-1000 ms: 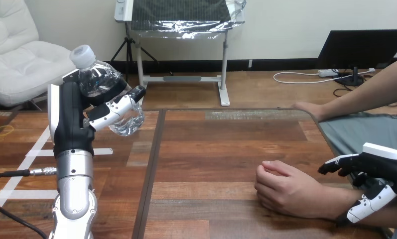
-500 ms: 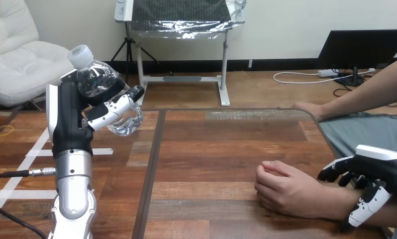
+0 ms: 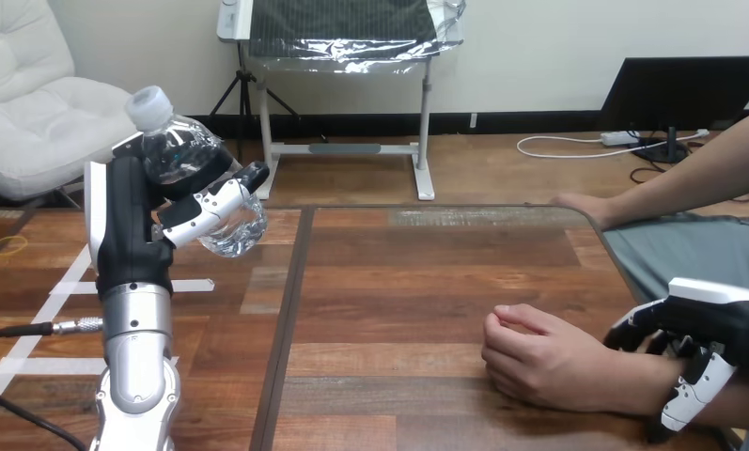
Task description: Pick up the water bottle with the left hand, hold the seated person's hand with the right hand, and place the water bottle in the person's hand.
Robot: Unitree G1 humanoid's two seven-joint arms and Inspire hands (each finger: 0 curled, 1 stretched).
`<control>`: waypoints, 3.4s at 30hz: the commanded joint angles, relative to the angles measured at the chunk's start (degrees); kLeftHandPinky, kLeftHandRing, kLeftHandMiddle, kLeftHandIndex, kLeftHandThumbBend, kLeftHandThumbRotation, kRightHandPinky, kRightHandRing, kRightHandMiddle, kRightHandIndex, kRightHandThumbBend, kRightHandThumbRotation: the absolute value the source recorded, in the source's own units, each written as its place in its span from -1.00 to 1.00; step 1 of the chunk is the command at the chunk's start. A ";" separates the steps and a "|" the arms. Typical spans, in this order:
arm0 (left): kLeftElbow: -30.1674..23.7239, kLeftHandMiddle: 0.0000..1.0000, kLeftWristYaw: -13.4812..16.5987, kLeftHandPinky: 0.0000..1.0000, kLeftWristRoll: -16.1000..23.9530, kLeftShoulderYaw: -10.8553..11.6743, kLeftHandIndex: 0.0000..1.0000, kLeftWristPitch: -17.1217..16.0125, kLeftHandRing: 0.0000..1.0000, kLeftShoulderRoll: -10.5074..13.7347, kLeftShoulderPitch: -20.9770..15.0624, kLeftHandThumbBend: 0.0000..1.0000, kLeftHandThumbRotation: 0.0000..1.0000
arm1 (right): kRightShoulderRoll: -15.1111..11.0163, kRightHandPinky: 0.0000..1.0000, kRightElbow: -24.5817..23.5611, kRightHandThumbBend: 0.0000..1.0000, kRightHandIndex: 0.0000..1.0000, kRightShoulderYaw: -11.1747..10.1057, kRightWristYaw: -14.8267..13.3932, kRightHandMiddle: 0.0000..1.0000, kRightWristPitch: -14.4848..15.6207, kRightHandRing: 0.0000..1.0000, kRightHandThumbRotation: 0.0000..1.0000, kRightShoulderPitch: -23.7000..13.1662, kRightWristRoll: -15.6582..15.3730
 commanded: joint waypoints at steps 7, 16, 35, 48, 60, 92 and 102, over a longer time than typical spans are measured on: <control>-3.69 -0.28 -0.13 -0.49 -1.09 0.78 -0.18 -0.33 -0.40 0.01 -3.84 0.14 -1.00 | 1.85 0.36 2.57 1.00 0.63 3.30 1.08 0.68 1.83 0.61 -0.71 -1.73 -1.83; -3.63 -0.27 -0.33 -0.48 -1.11 0.90 -0.19 -0.47 -0.40 -0.02 -3.91 0.14 -1.00 | 1.77 0.33 4.09 1.00 0.61 4.08 0.64 0.68 0.95 0.59 -0.58 -2.38 -2.82; -3.52 -0.27 -0.88 -0.48 -1.36 1.13 -0.19 -0.58 -0.39 -0.26 -4.08 0.14 -1.00 | 1.58 0.17 5.63 1.00 0.47 5.61 0.19 0.55 1.56 0.43 -0.69 -3.11 -4.39; -3.19 -0.27 -0.89 -0.48 -1.33 1.24 -0.19 -1.03 -0.39 -0.25 -4.13 0.14 -1.00 | 1.96 0.18 5.38 1.00 0.43 6.59 -0.64 0.55 2.90 0.49 -0.68 -2.82 -5.77; -3.35 -0.28 -0.86 -0.48 -1.34 1.31 -0.19 -0.86 -0.40 -0.29 -4.08 0.13 -1.00 | 3.02 0.03 6.30 1.00 0.36 7.08 -1.13 0.40 3.54 0.26 -0.77 -2.98 -5.29; -3.89 -0.26 -0.89 -0.47 -1.44 1.62 -0.18 -0.92 -0.39 -0.12 -3.88 0.13 -1.00 | 2.91 -0.28 4.57 0.74 0.12 8.51 -8.55 0.06 -1.78 -0.14 -0.48 -1.72 -7.97; -4.06 -0.26 -1.08 -0.47 -2.09 1.91 -0.18 -0.67 -0.38 -0.29 -3.98 0.14 -1.00 | 3.62 -0.50 4.27 0.60 -0.04 8.11 -12.42 -0.12 -2.60 -0.35 -0.22 -0.97 -9.24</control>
